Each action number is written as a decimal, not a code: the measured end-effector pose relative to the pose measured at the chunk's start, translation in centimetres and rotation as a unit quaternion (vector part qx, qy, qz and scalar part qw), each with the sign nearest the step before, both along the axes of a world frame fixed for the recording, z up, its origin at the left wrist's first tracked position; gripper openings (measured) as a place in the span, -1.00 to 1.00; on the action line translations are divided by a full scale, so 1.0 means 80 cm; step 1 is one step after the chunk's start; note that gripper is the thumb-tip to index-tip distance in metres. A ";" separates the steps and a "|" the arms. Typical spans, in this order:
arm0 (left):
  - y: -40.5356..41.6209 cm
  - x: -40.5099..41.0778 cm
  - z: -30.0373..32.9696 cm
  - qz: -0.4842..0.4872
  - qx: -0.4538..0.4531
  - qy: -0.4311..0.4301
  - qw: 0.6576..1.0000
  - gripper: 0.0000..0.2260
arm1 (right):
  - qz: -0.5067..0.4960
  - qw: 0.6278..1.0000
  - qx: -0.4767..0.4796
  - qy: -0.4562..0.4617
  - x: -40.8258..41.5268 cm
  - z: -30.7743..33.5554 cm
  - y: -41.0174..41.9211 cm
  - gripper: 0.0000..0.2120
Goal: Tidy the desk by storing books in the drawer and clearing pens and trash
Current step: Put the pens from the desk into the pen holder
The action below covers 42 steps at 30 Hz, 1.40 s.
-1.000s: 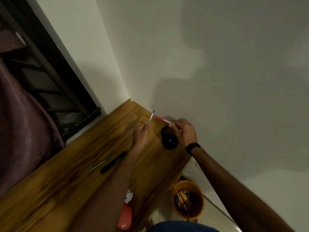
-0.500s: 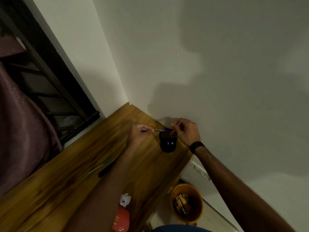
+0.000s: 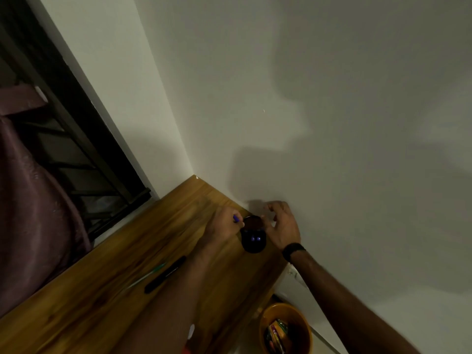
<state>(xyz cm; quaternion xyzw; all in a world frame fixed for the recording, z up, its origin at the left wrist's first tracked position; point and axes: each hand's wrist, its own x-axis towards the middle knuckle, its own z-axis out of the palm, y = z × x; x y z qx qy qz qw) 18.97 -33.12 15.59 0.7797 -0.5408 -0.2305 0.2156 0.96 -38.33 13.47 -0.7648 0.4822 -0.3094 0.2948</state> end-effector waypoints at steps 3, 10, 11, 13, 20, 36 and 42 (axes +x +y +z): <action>-0.003 -0.022 -0.004 -0.042 0.042 0.014 0.998 -0.69 | 0.002 1.000 -0.010 -0.010 -0.002 0.005 0.001 -0.76; 0.039 -0.010 -0.017 0.019 0.062 0.054 0.996 -0.69 | 0.034 0.999 -0.028 -0.017 0.014 0.008 0.014 -0.83; 0.052 0.001 -0.023 0.034 0.069 0.062 0.995 -0.69 | 0.050 0.998 -0.039 -0.020 0.022 0.008 0.020 -0.87; 0.083 0.025 -0.045 0.058 0.072 0.076 0.993 -0.69 | 0.091 0.994 -0.056 -0.007 0.044 0.007 0.038 -0.95; 0.203 0.088 -0.081 0.141 0.102 0.042 0.984 -0.70 | 0.293 0.951 0.017 0.094 0.130 -0.046 0.116 -0.80; 0.338 0.226 -0.104 0.287 0.077 0.074 0.952 -0.85 | 0.360 0.876 0.002 0.321 0.280 -0.093 0.175 -0.54; 0.313 0.241 -0.122 0.259 0.052 0.048 0.963 -0.75 | 0.324 0.861 -0.035 0.391 0.269 -0.114 0.187 -0.65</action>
